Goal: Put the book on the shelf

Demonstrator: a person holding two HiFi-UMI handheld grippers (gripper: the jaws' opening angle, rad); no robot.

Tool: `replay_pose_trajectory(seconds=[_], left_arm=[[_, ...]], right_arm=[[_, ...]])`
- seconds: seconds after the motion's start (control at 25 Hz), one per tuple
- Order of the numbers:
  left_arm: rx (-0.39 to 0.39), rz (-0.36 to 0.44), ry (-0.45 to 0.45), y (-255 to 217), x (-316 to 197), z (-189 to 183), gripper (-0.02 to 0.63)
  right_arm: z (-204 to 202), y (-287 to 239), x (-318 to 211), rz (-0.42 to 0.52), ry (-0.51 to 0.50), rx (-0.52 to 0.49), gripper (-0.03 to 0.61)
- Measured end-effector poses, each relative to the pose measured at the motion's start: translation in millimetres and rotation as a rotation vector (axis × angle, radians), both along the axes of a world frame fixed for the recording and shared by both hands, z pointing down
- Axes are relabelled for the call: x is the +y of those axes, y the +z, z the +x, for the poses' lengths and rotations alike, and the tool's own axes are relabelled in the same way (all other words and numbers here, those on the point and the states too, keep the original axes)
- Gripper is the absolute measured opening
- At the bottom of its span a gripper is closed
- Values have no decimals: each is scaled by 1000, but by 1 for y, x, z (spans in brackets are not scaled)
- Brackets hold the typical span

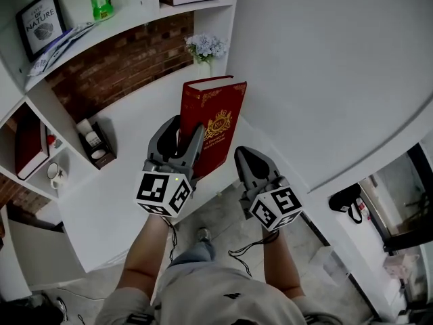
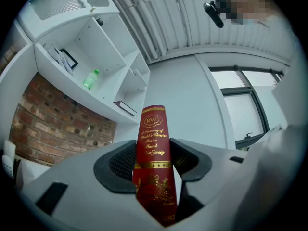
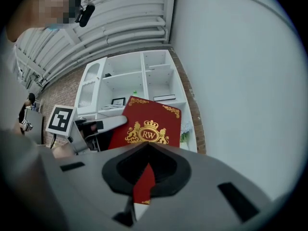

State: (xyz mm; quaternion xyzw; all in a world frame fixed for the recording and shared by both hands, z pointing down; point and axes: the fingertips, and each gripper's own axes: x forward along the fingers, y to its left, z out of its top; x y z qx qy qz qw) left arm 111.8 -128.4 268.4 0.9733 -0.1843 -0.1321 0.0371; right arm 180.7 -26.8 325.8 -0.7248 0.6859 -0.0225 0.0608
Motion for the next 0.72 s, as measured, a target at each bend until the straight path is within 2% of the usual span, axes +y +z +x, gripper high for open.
replay_pose_trajectory(seconds=[0.44, 0.72], left_arm=[[99, 10, -58, -52, -53, 18, 222], [125, 41, -110, -78, -64, 21, 222]], right_arm=[[29, -17, -69, 17, -82, 42, 11], [28, -22, -95, 20, -142, 44, 12]])
